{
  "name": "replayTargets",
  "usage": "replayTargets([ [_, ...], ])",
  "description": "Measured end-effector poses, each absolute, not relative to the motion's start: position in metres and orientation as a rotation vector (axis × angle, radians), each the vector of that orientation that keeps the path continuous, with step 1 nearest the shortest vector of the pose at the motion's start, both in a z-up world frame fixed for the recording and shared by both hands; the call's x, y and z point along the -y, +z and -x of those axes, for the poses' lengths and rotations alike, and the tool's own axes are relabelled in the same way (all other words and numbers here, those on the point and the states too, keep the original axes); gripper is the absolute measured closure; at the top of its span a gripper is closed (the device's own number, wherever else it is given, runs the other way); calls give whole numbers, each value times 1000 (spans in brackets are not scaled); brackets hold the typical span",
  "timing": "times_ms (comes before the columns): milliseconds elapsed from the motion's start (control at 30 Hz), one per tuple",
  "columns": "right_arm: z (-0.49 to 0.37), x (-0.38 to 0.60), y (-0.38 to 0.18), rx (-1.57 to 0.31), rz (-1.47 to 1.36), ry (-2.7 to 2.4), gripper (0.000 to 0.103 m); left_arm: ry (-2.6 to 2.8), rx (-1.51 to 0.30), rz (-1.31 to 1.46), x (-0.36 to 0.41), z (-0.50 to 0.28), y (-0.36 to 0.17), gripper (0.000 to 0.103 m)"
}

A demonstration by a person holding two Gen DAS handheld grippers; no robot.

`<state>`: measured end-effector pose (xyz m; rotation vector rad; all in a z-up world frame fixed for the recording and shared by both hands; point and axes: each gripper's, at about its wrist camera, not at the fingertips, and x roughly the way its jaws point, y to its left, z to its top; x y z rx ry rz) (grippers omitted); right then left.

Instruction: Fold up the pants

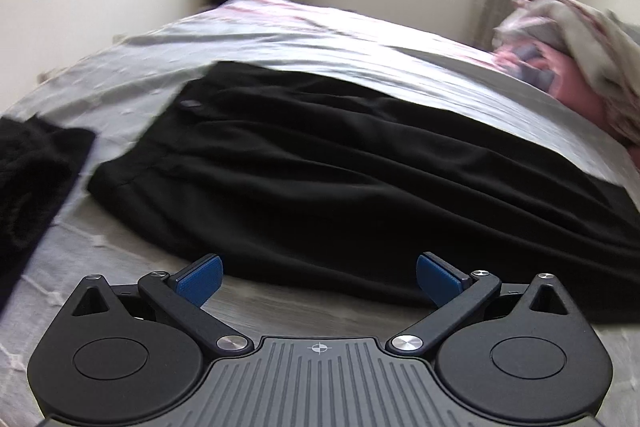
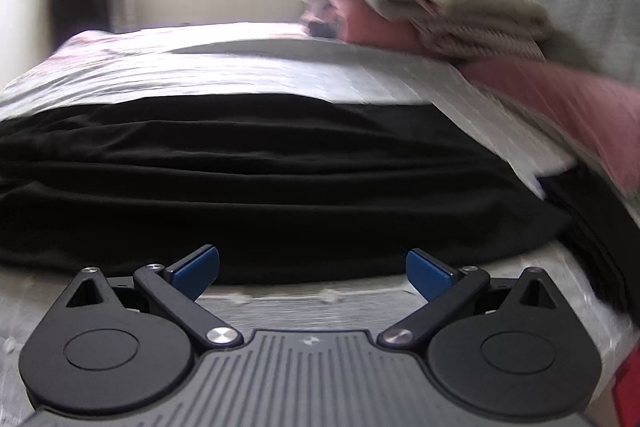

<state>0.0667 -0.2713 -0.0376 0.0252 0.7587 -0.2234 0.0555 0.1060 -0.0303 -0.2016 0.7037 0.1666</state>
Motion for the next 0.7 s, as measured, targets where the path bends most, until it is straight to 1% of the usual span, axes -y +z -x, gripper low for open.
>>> replayTargets([
  [133, -83, 315, -46, -787, -122, -330, 2, 259, -709, 298, -154, -65, -34, 2],
  [167, -87, 324, -48, -781, -128, -366, 3, 270, -709, 330, -165, -67, -35, 4],
  [200, -90, 333, -49, -774, -131, -402, 5, 290, -712, 362, -177, -69, -36, 6],
  [267, -95, 354, -51, -765, -160, -461, 14, 326, -713, 396, -196, -71, -39, 7],
  [300, -97, 367, -53, -765, -194, -480, 20, 342, -713, 410, -204, -71, -40, 9],
  [333, -99, 381, -54, -769, -241, -493, 24, 354, -711, 422, -211, -72, -40, 11],
  [400, -101, 412, -58, -775, -355, -510, 26, 364, -713, 440, -222, -75, -41, 14],
  [433, -101, 430, -59, -766, -435, -527, 30, 364, -714, 439, -226, -77, -41, 14],
  [500, -93, 467, -64, -704, -636, -558, 36, 370, -722, 382, -228, -84, -42, 14],
  [567, -88, 491, -73, -669, -770, -554, 41, 378, -732, 349, -229, -92, -45, 14],
  [600, -89, 498, -78, -683, -792, -557, 44, 374, -739, 362, -232, -95, -46, 14],
  [700, -96, 511, -88, -688, -786, -598, 45, 388, -747, 416, -244, -100, -51, 14],
])
